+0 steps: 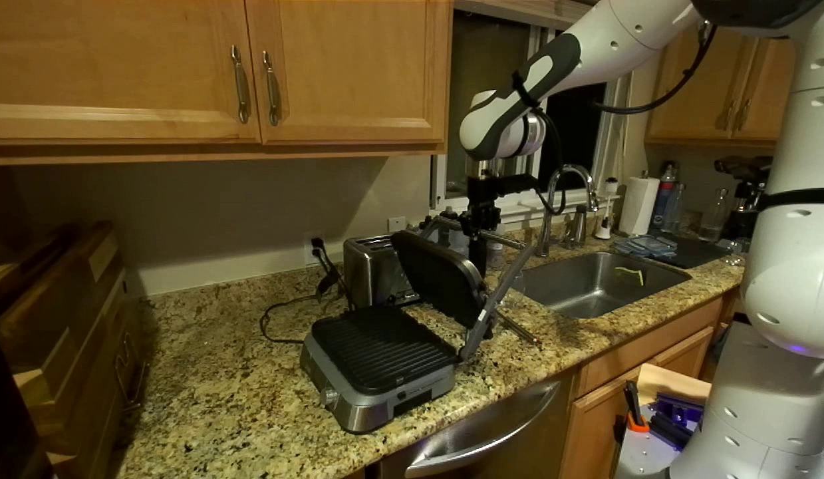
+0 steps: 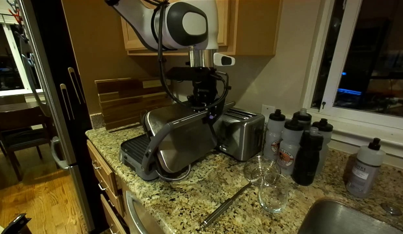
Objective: Close the sandwich maker
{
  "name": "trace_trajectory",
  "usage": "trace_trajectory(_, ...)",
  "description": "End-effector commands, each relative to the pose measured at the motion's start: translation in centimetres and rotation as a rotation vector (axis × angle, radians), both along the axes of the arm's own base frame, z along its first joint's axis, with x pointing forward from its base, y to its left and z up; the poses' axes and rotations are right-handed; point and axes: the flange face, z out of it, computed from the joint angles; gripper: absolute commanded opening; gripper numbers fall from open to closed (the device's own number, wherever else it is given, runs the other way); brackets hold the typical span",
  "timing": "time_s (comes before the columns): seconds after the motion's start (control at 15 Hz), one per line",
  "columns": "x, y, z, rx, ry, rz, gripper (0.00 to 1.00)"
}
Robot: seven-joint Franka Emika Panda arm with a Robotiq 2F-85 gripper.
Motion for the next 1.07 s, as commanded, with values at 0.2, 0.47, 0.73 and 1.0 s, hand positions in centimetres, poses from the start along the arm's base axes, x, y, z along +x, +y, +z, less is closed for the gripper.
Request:
trace_trajectory(0.2,-0.4,0.5,1.9,0.031,-0.039,0.032,0.05)
trace_trajectory(0.47,0.2,2.7,2.8,0.020,-0.048,0.114,0.05)
trace_trajectory(0.73,1.0,3.0,2.0,0.008,-0.034,0.126,0.08)
trace_trajectory(1.0,1.4,4.0,2.4,0.006,-0.041,0.148,0.08)
